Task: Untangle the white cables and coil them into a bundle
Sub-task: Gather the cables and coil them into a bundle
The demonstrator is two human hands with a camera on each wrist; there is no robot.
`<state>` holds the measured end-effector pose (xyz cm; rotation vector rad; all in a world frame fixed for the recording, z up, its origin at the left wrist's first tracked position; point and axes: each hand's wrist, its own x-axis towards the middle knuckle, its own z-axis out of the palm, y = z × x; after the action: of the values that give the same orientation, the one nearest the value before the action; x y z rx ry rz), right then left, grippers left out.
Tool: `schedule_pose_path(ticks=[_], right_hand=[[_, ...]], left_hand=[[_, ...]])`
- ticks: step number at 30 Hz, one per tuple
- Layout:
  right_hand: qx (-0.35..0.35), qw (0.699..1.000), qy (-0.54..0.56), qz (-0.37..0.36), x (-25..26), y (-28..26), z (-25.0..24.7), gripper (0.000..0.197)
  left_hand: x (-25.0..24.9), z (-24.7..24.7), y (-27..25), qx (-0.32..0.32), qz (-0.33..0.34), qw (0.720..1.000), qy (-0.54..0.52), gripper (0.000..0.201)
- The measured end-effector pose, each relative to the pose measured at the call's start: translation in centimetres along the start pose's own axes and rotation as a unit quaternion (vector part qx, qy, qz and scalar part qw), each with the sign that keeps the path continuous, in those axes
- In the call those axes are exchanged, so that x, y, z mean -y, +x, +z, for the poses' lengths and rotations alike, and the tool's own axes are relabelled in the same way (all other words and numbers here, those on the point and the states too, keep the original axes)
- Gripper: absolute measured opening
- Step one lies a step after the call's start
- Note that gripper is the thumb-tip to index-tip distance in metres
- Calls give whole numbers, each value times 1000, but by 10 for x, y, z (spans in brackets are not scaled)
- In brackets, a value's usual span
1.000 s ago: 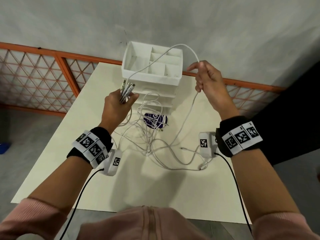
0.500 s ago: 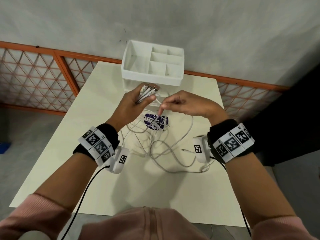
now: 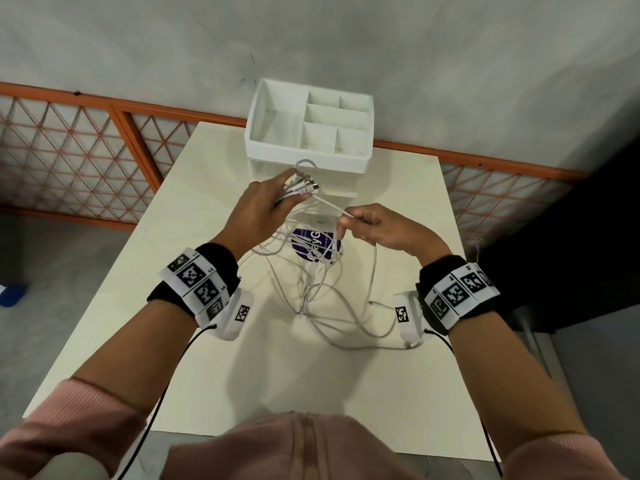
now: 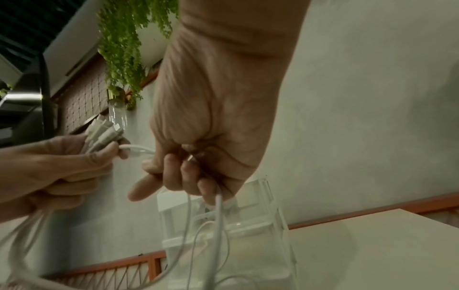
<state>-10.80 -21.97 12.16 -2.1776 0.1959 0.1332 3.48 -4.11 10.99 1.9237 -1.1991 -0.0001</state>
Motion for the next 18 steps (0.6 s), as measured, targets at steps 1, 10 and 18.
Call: schedule_pose_path(ticks=[1, 10, 18], right_hand=[[-1, 1000, 3, 2, 0, 2, 0, 30], [-17, 985, -64, 156, -60, 1, -7, 22], [-187, 969, 20, 157, -89, 11, -13, 30]], left_hand=[[1, 1, 0, -15, -5, 1000, -10, 24], [10, -32, 11, -277, -50, 959, -33, 27], [18, -4, -7, -82, -3, 995, 51, 34]])
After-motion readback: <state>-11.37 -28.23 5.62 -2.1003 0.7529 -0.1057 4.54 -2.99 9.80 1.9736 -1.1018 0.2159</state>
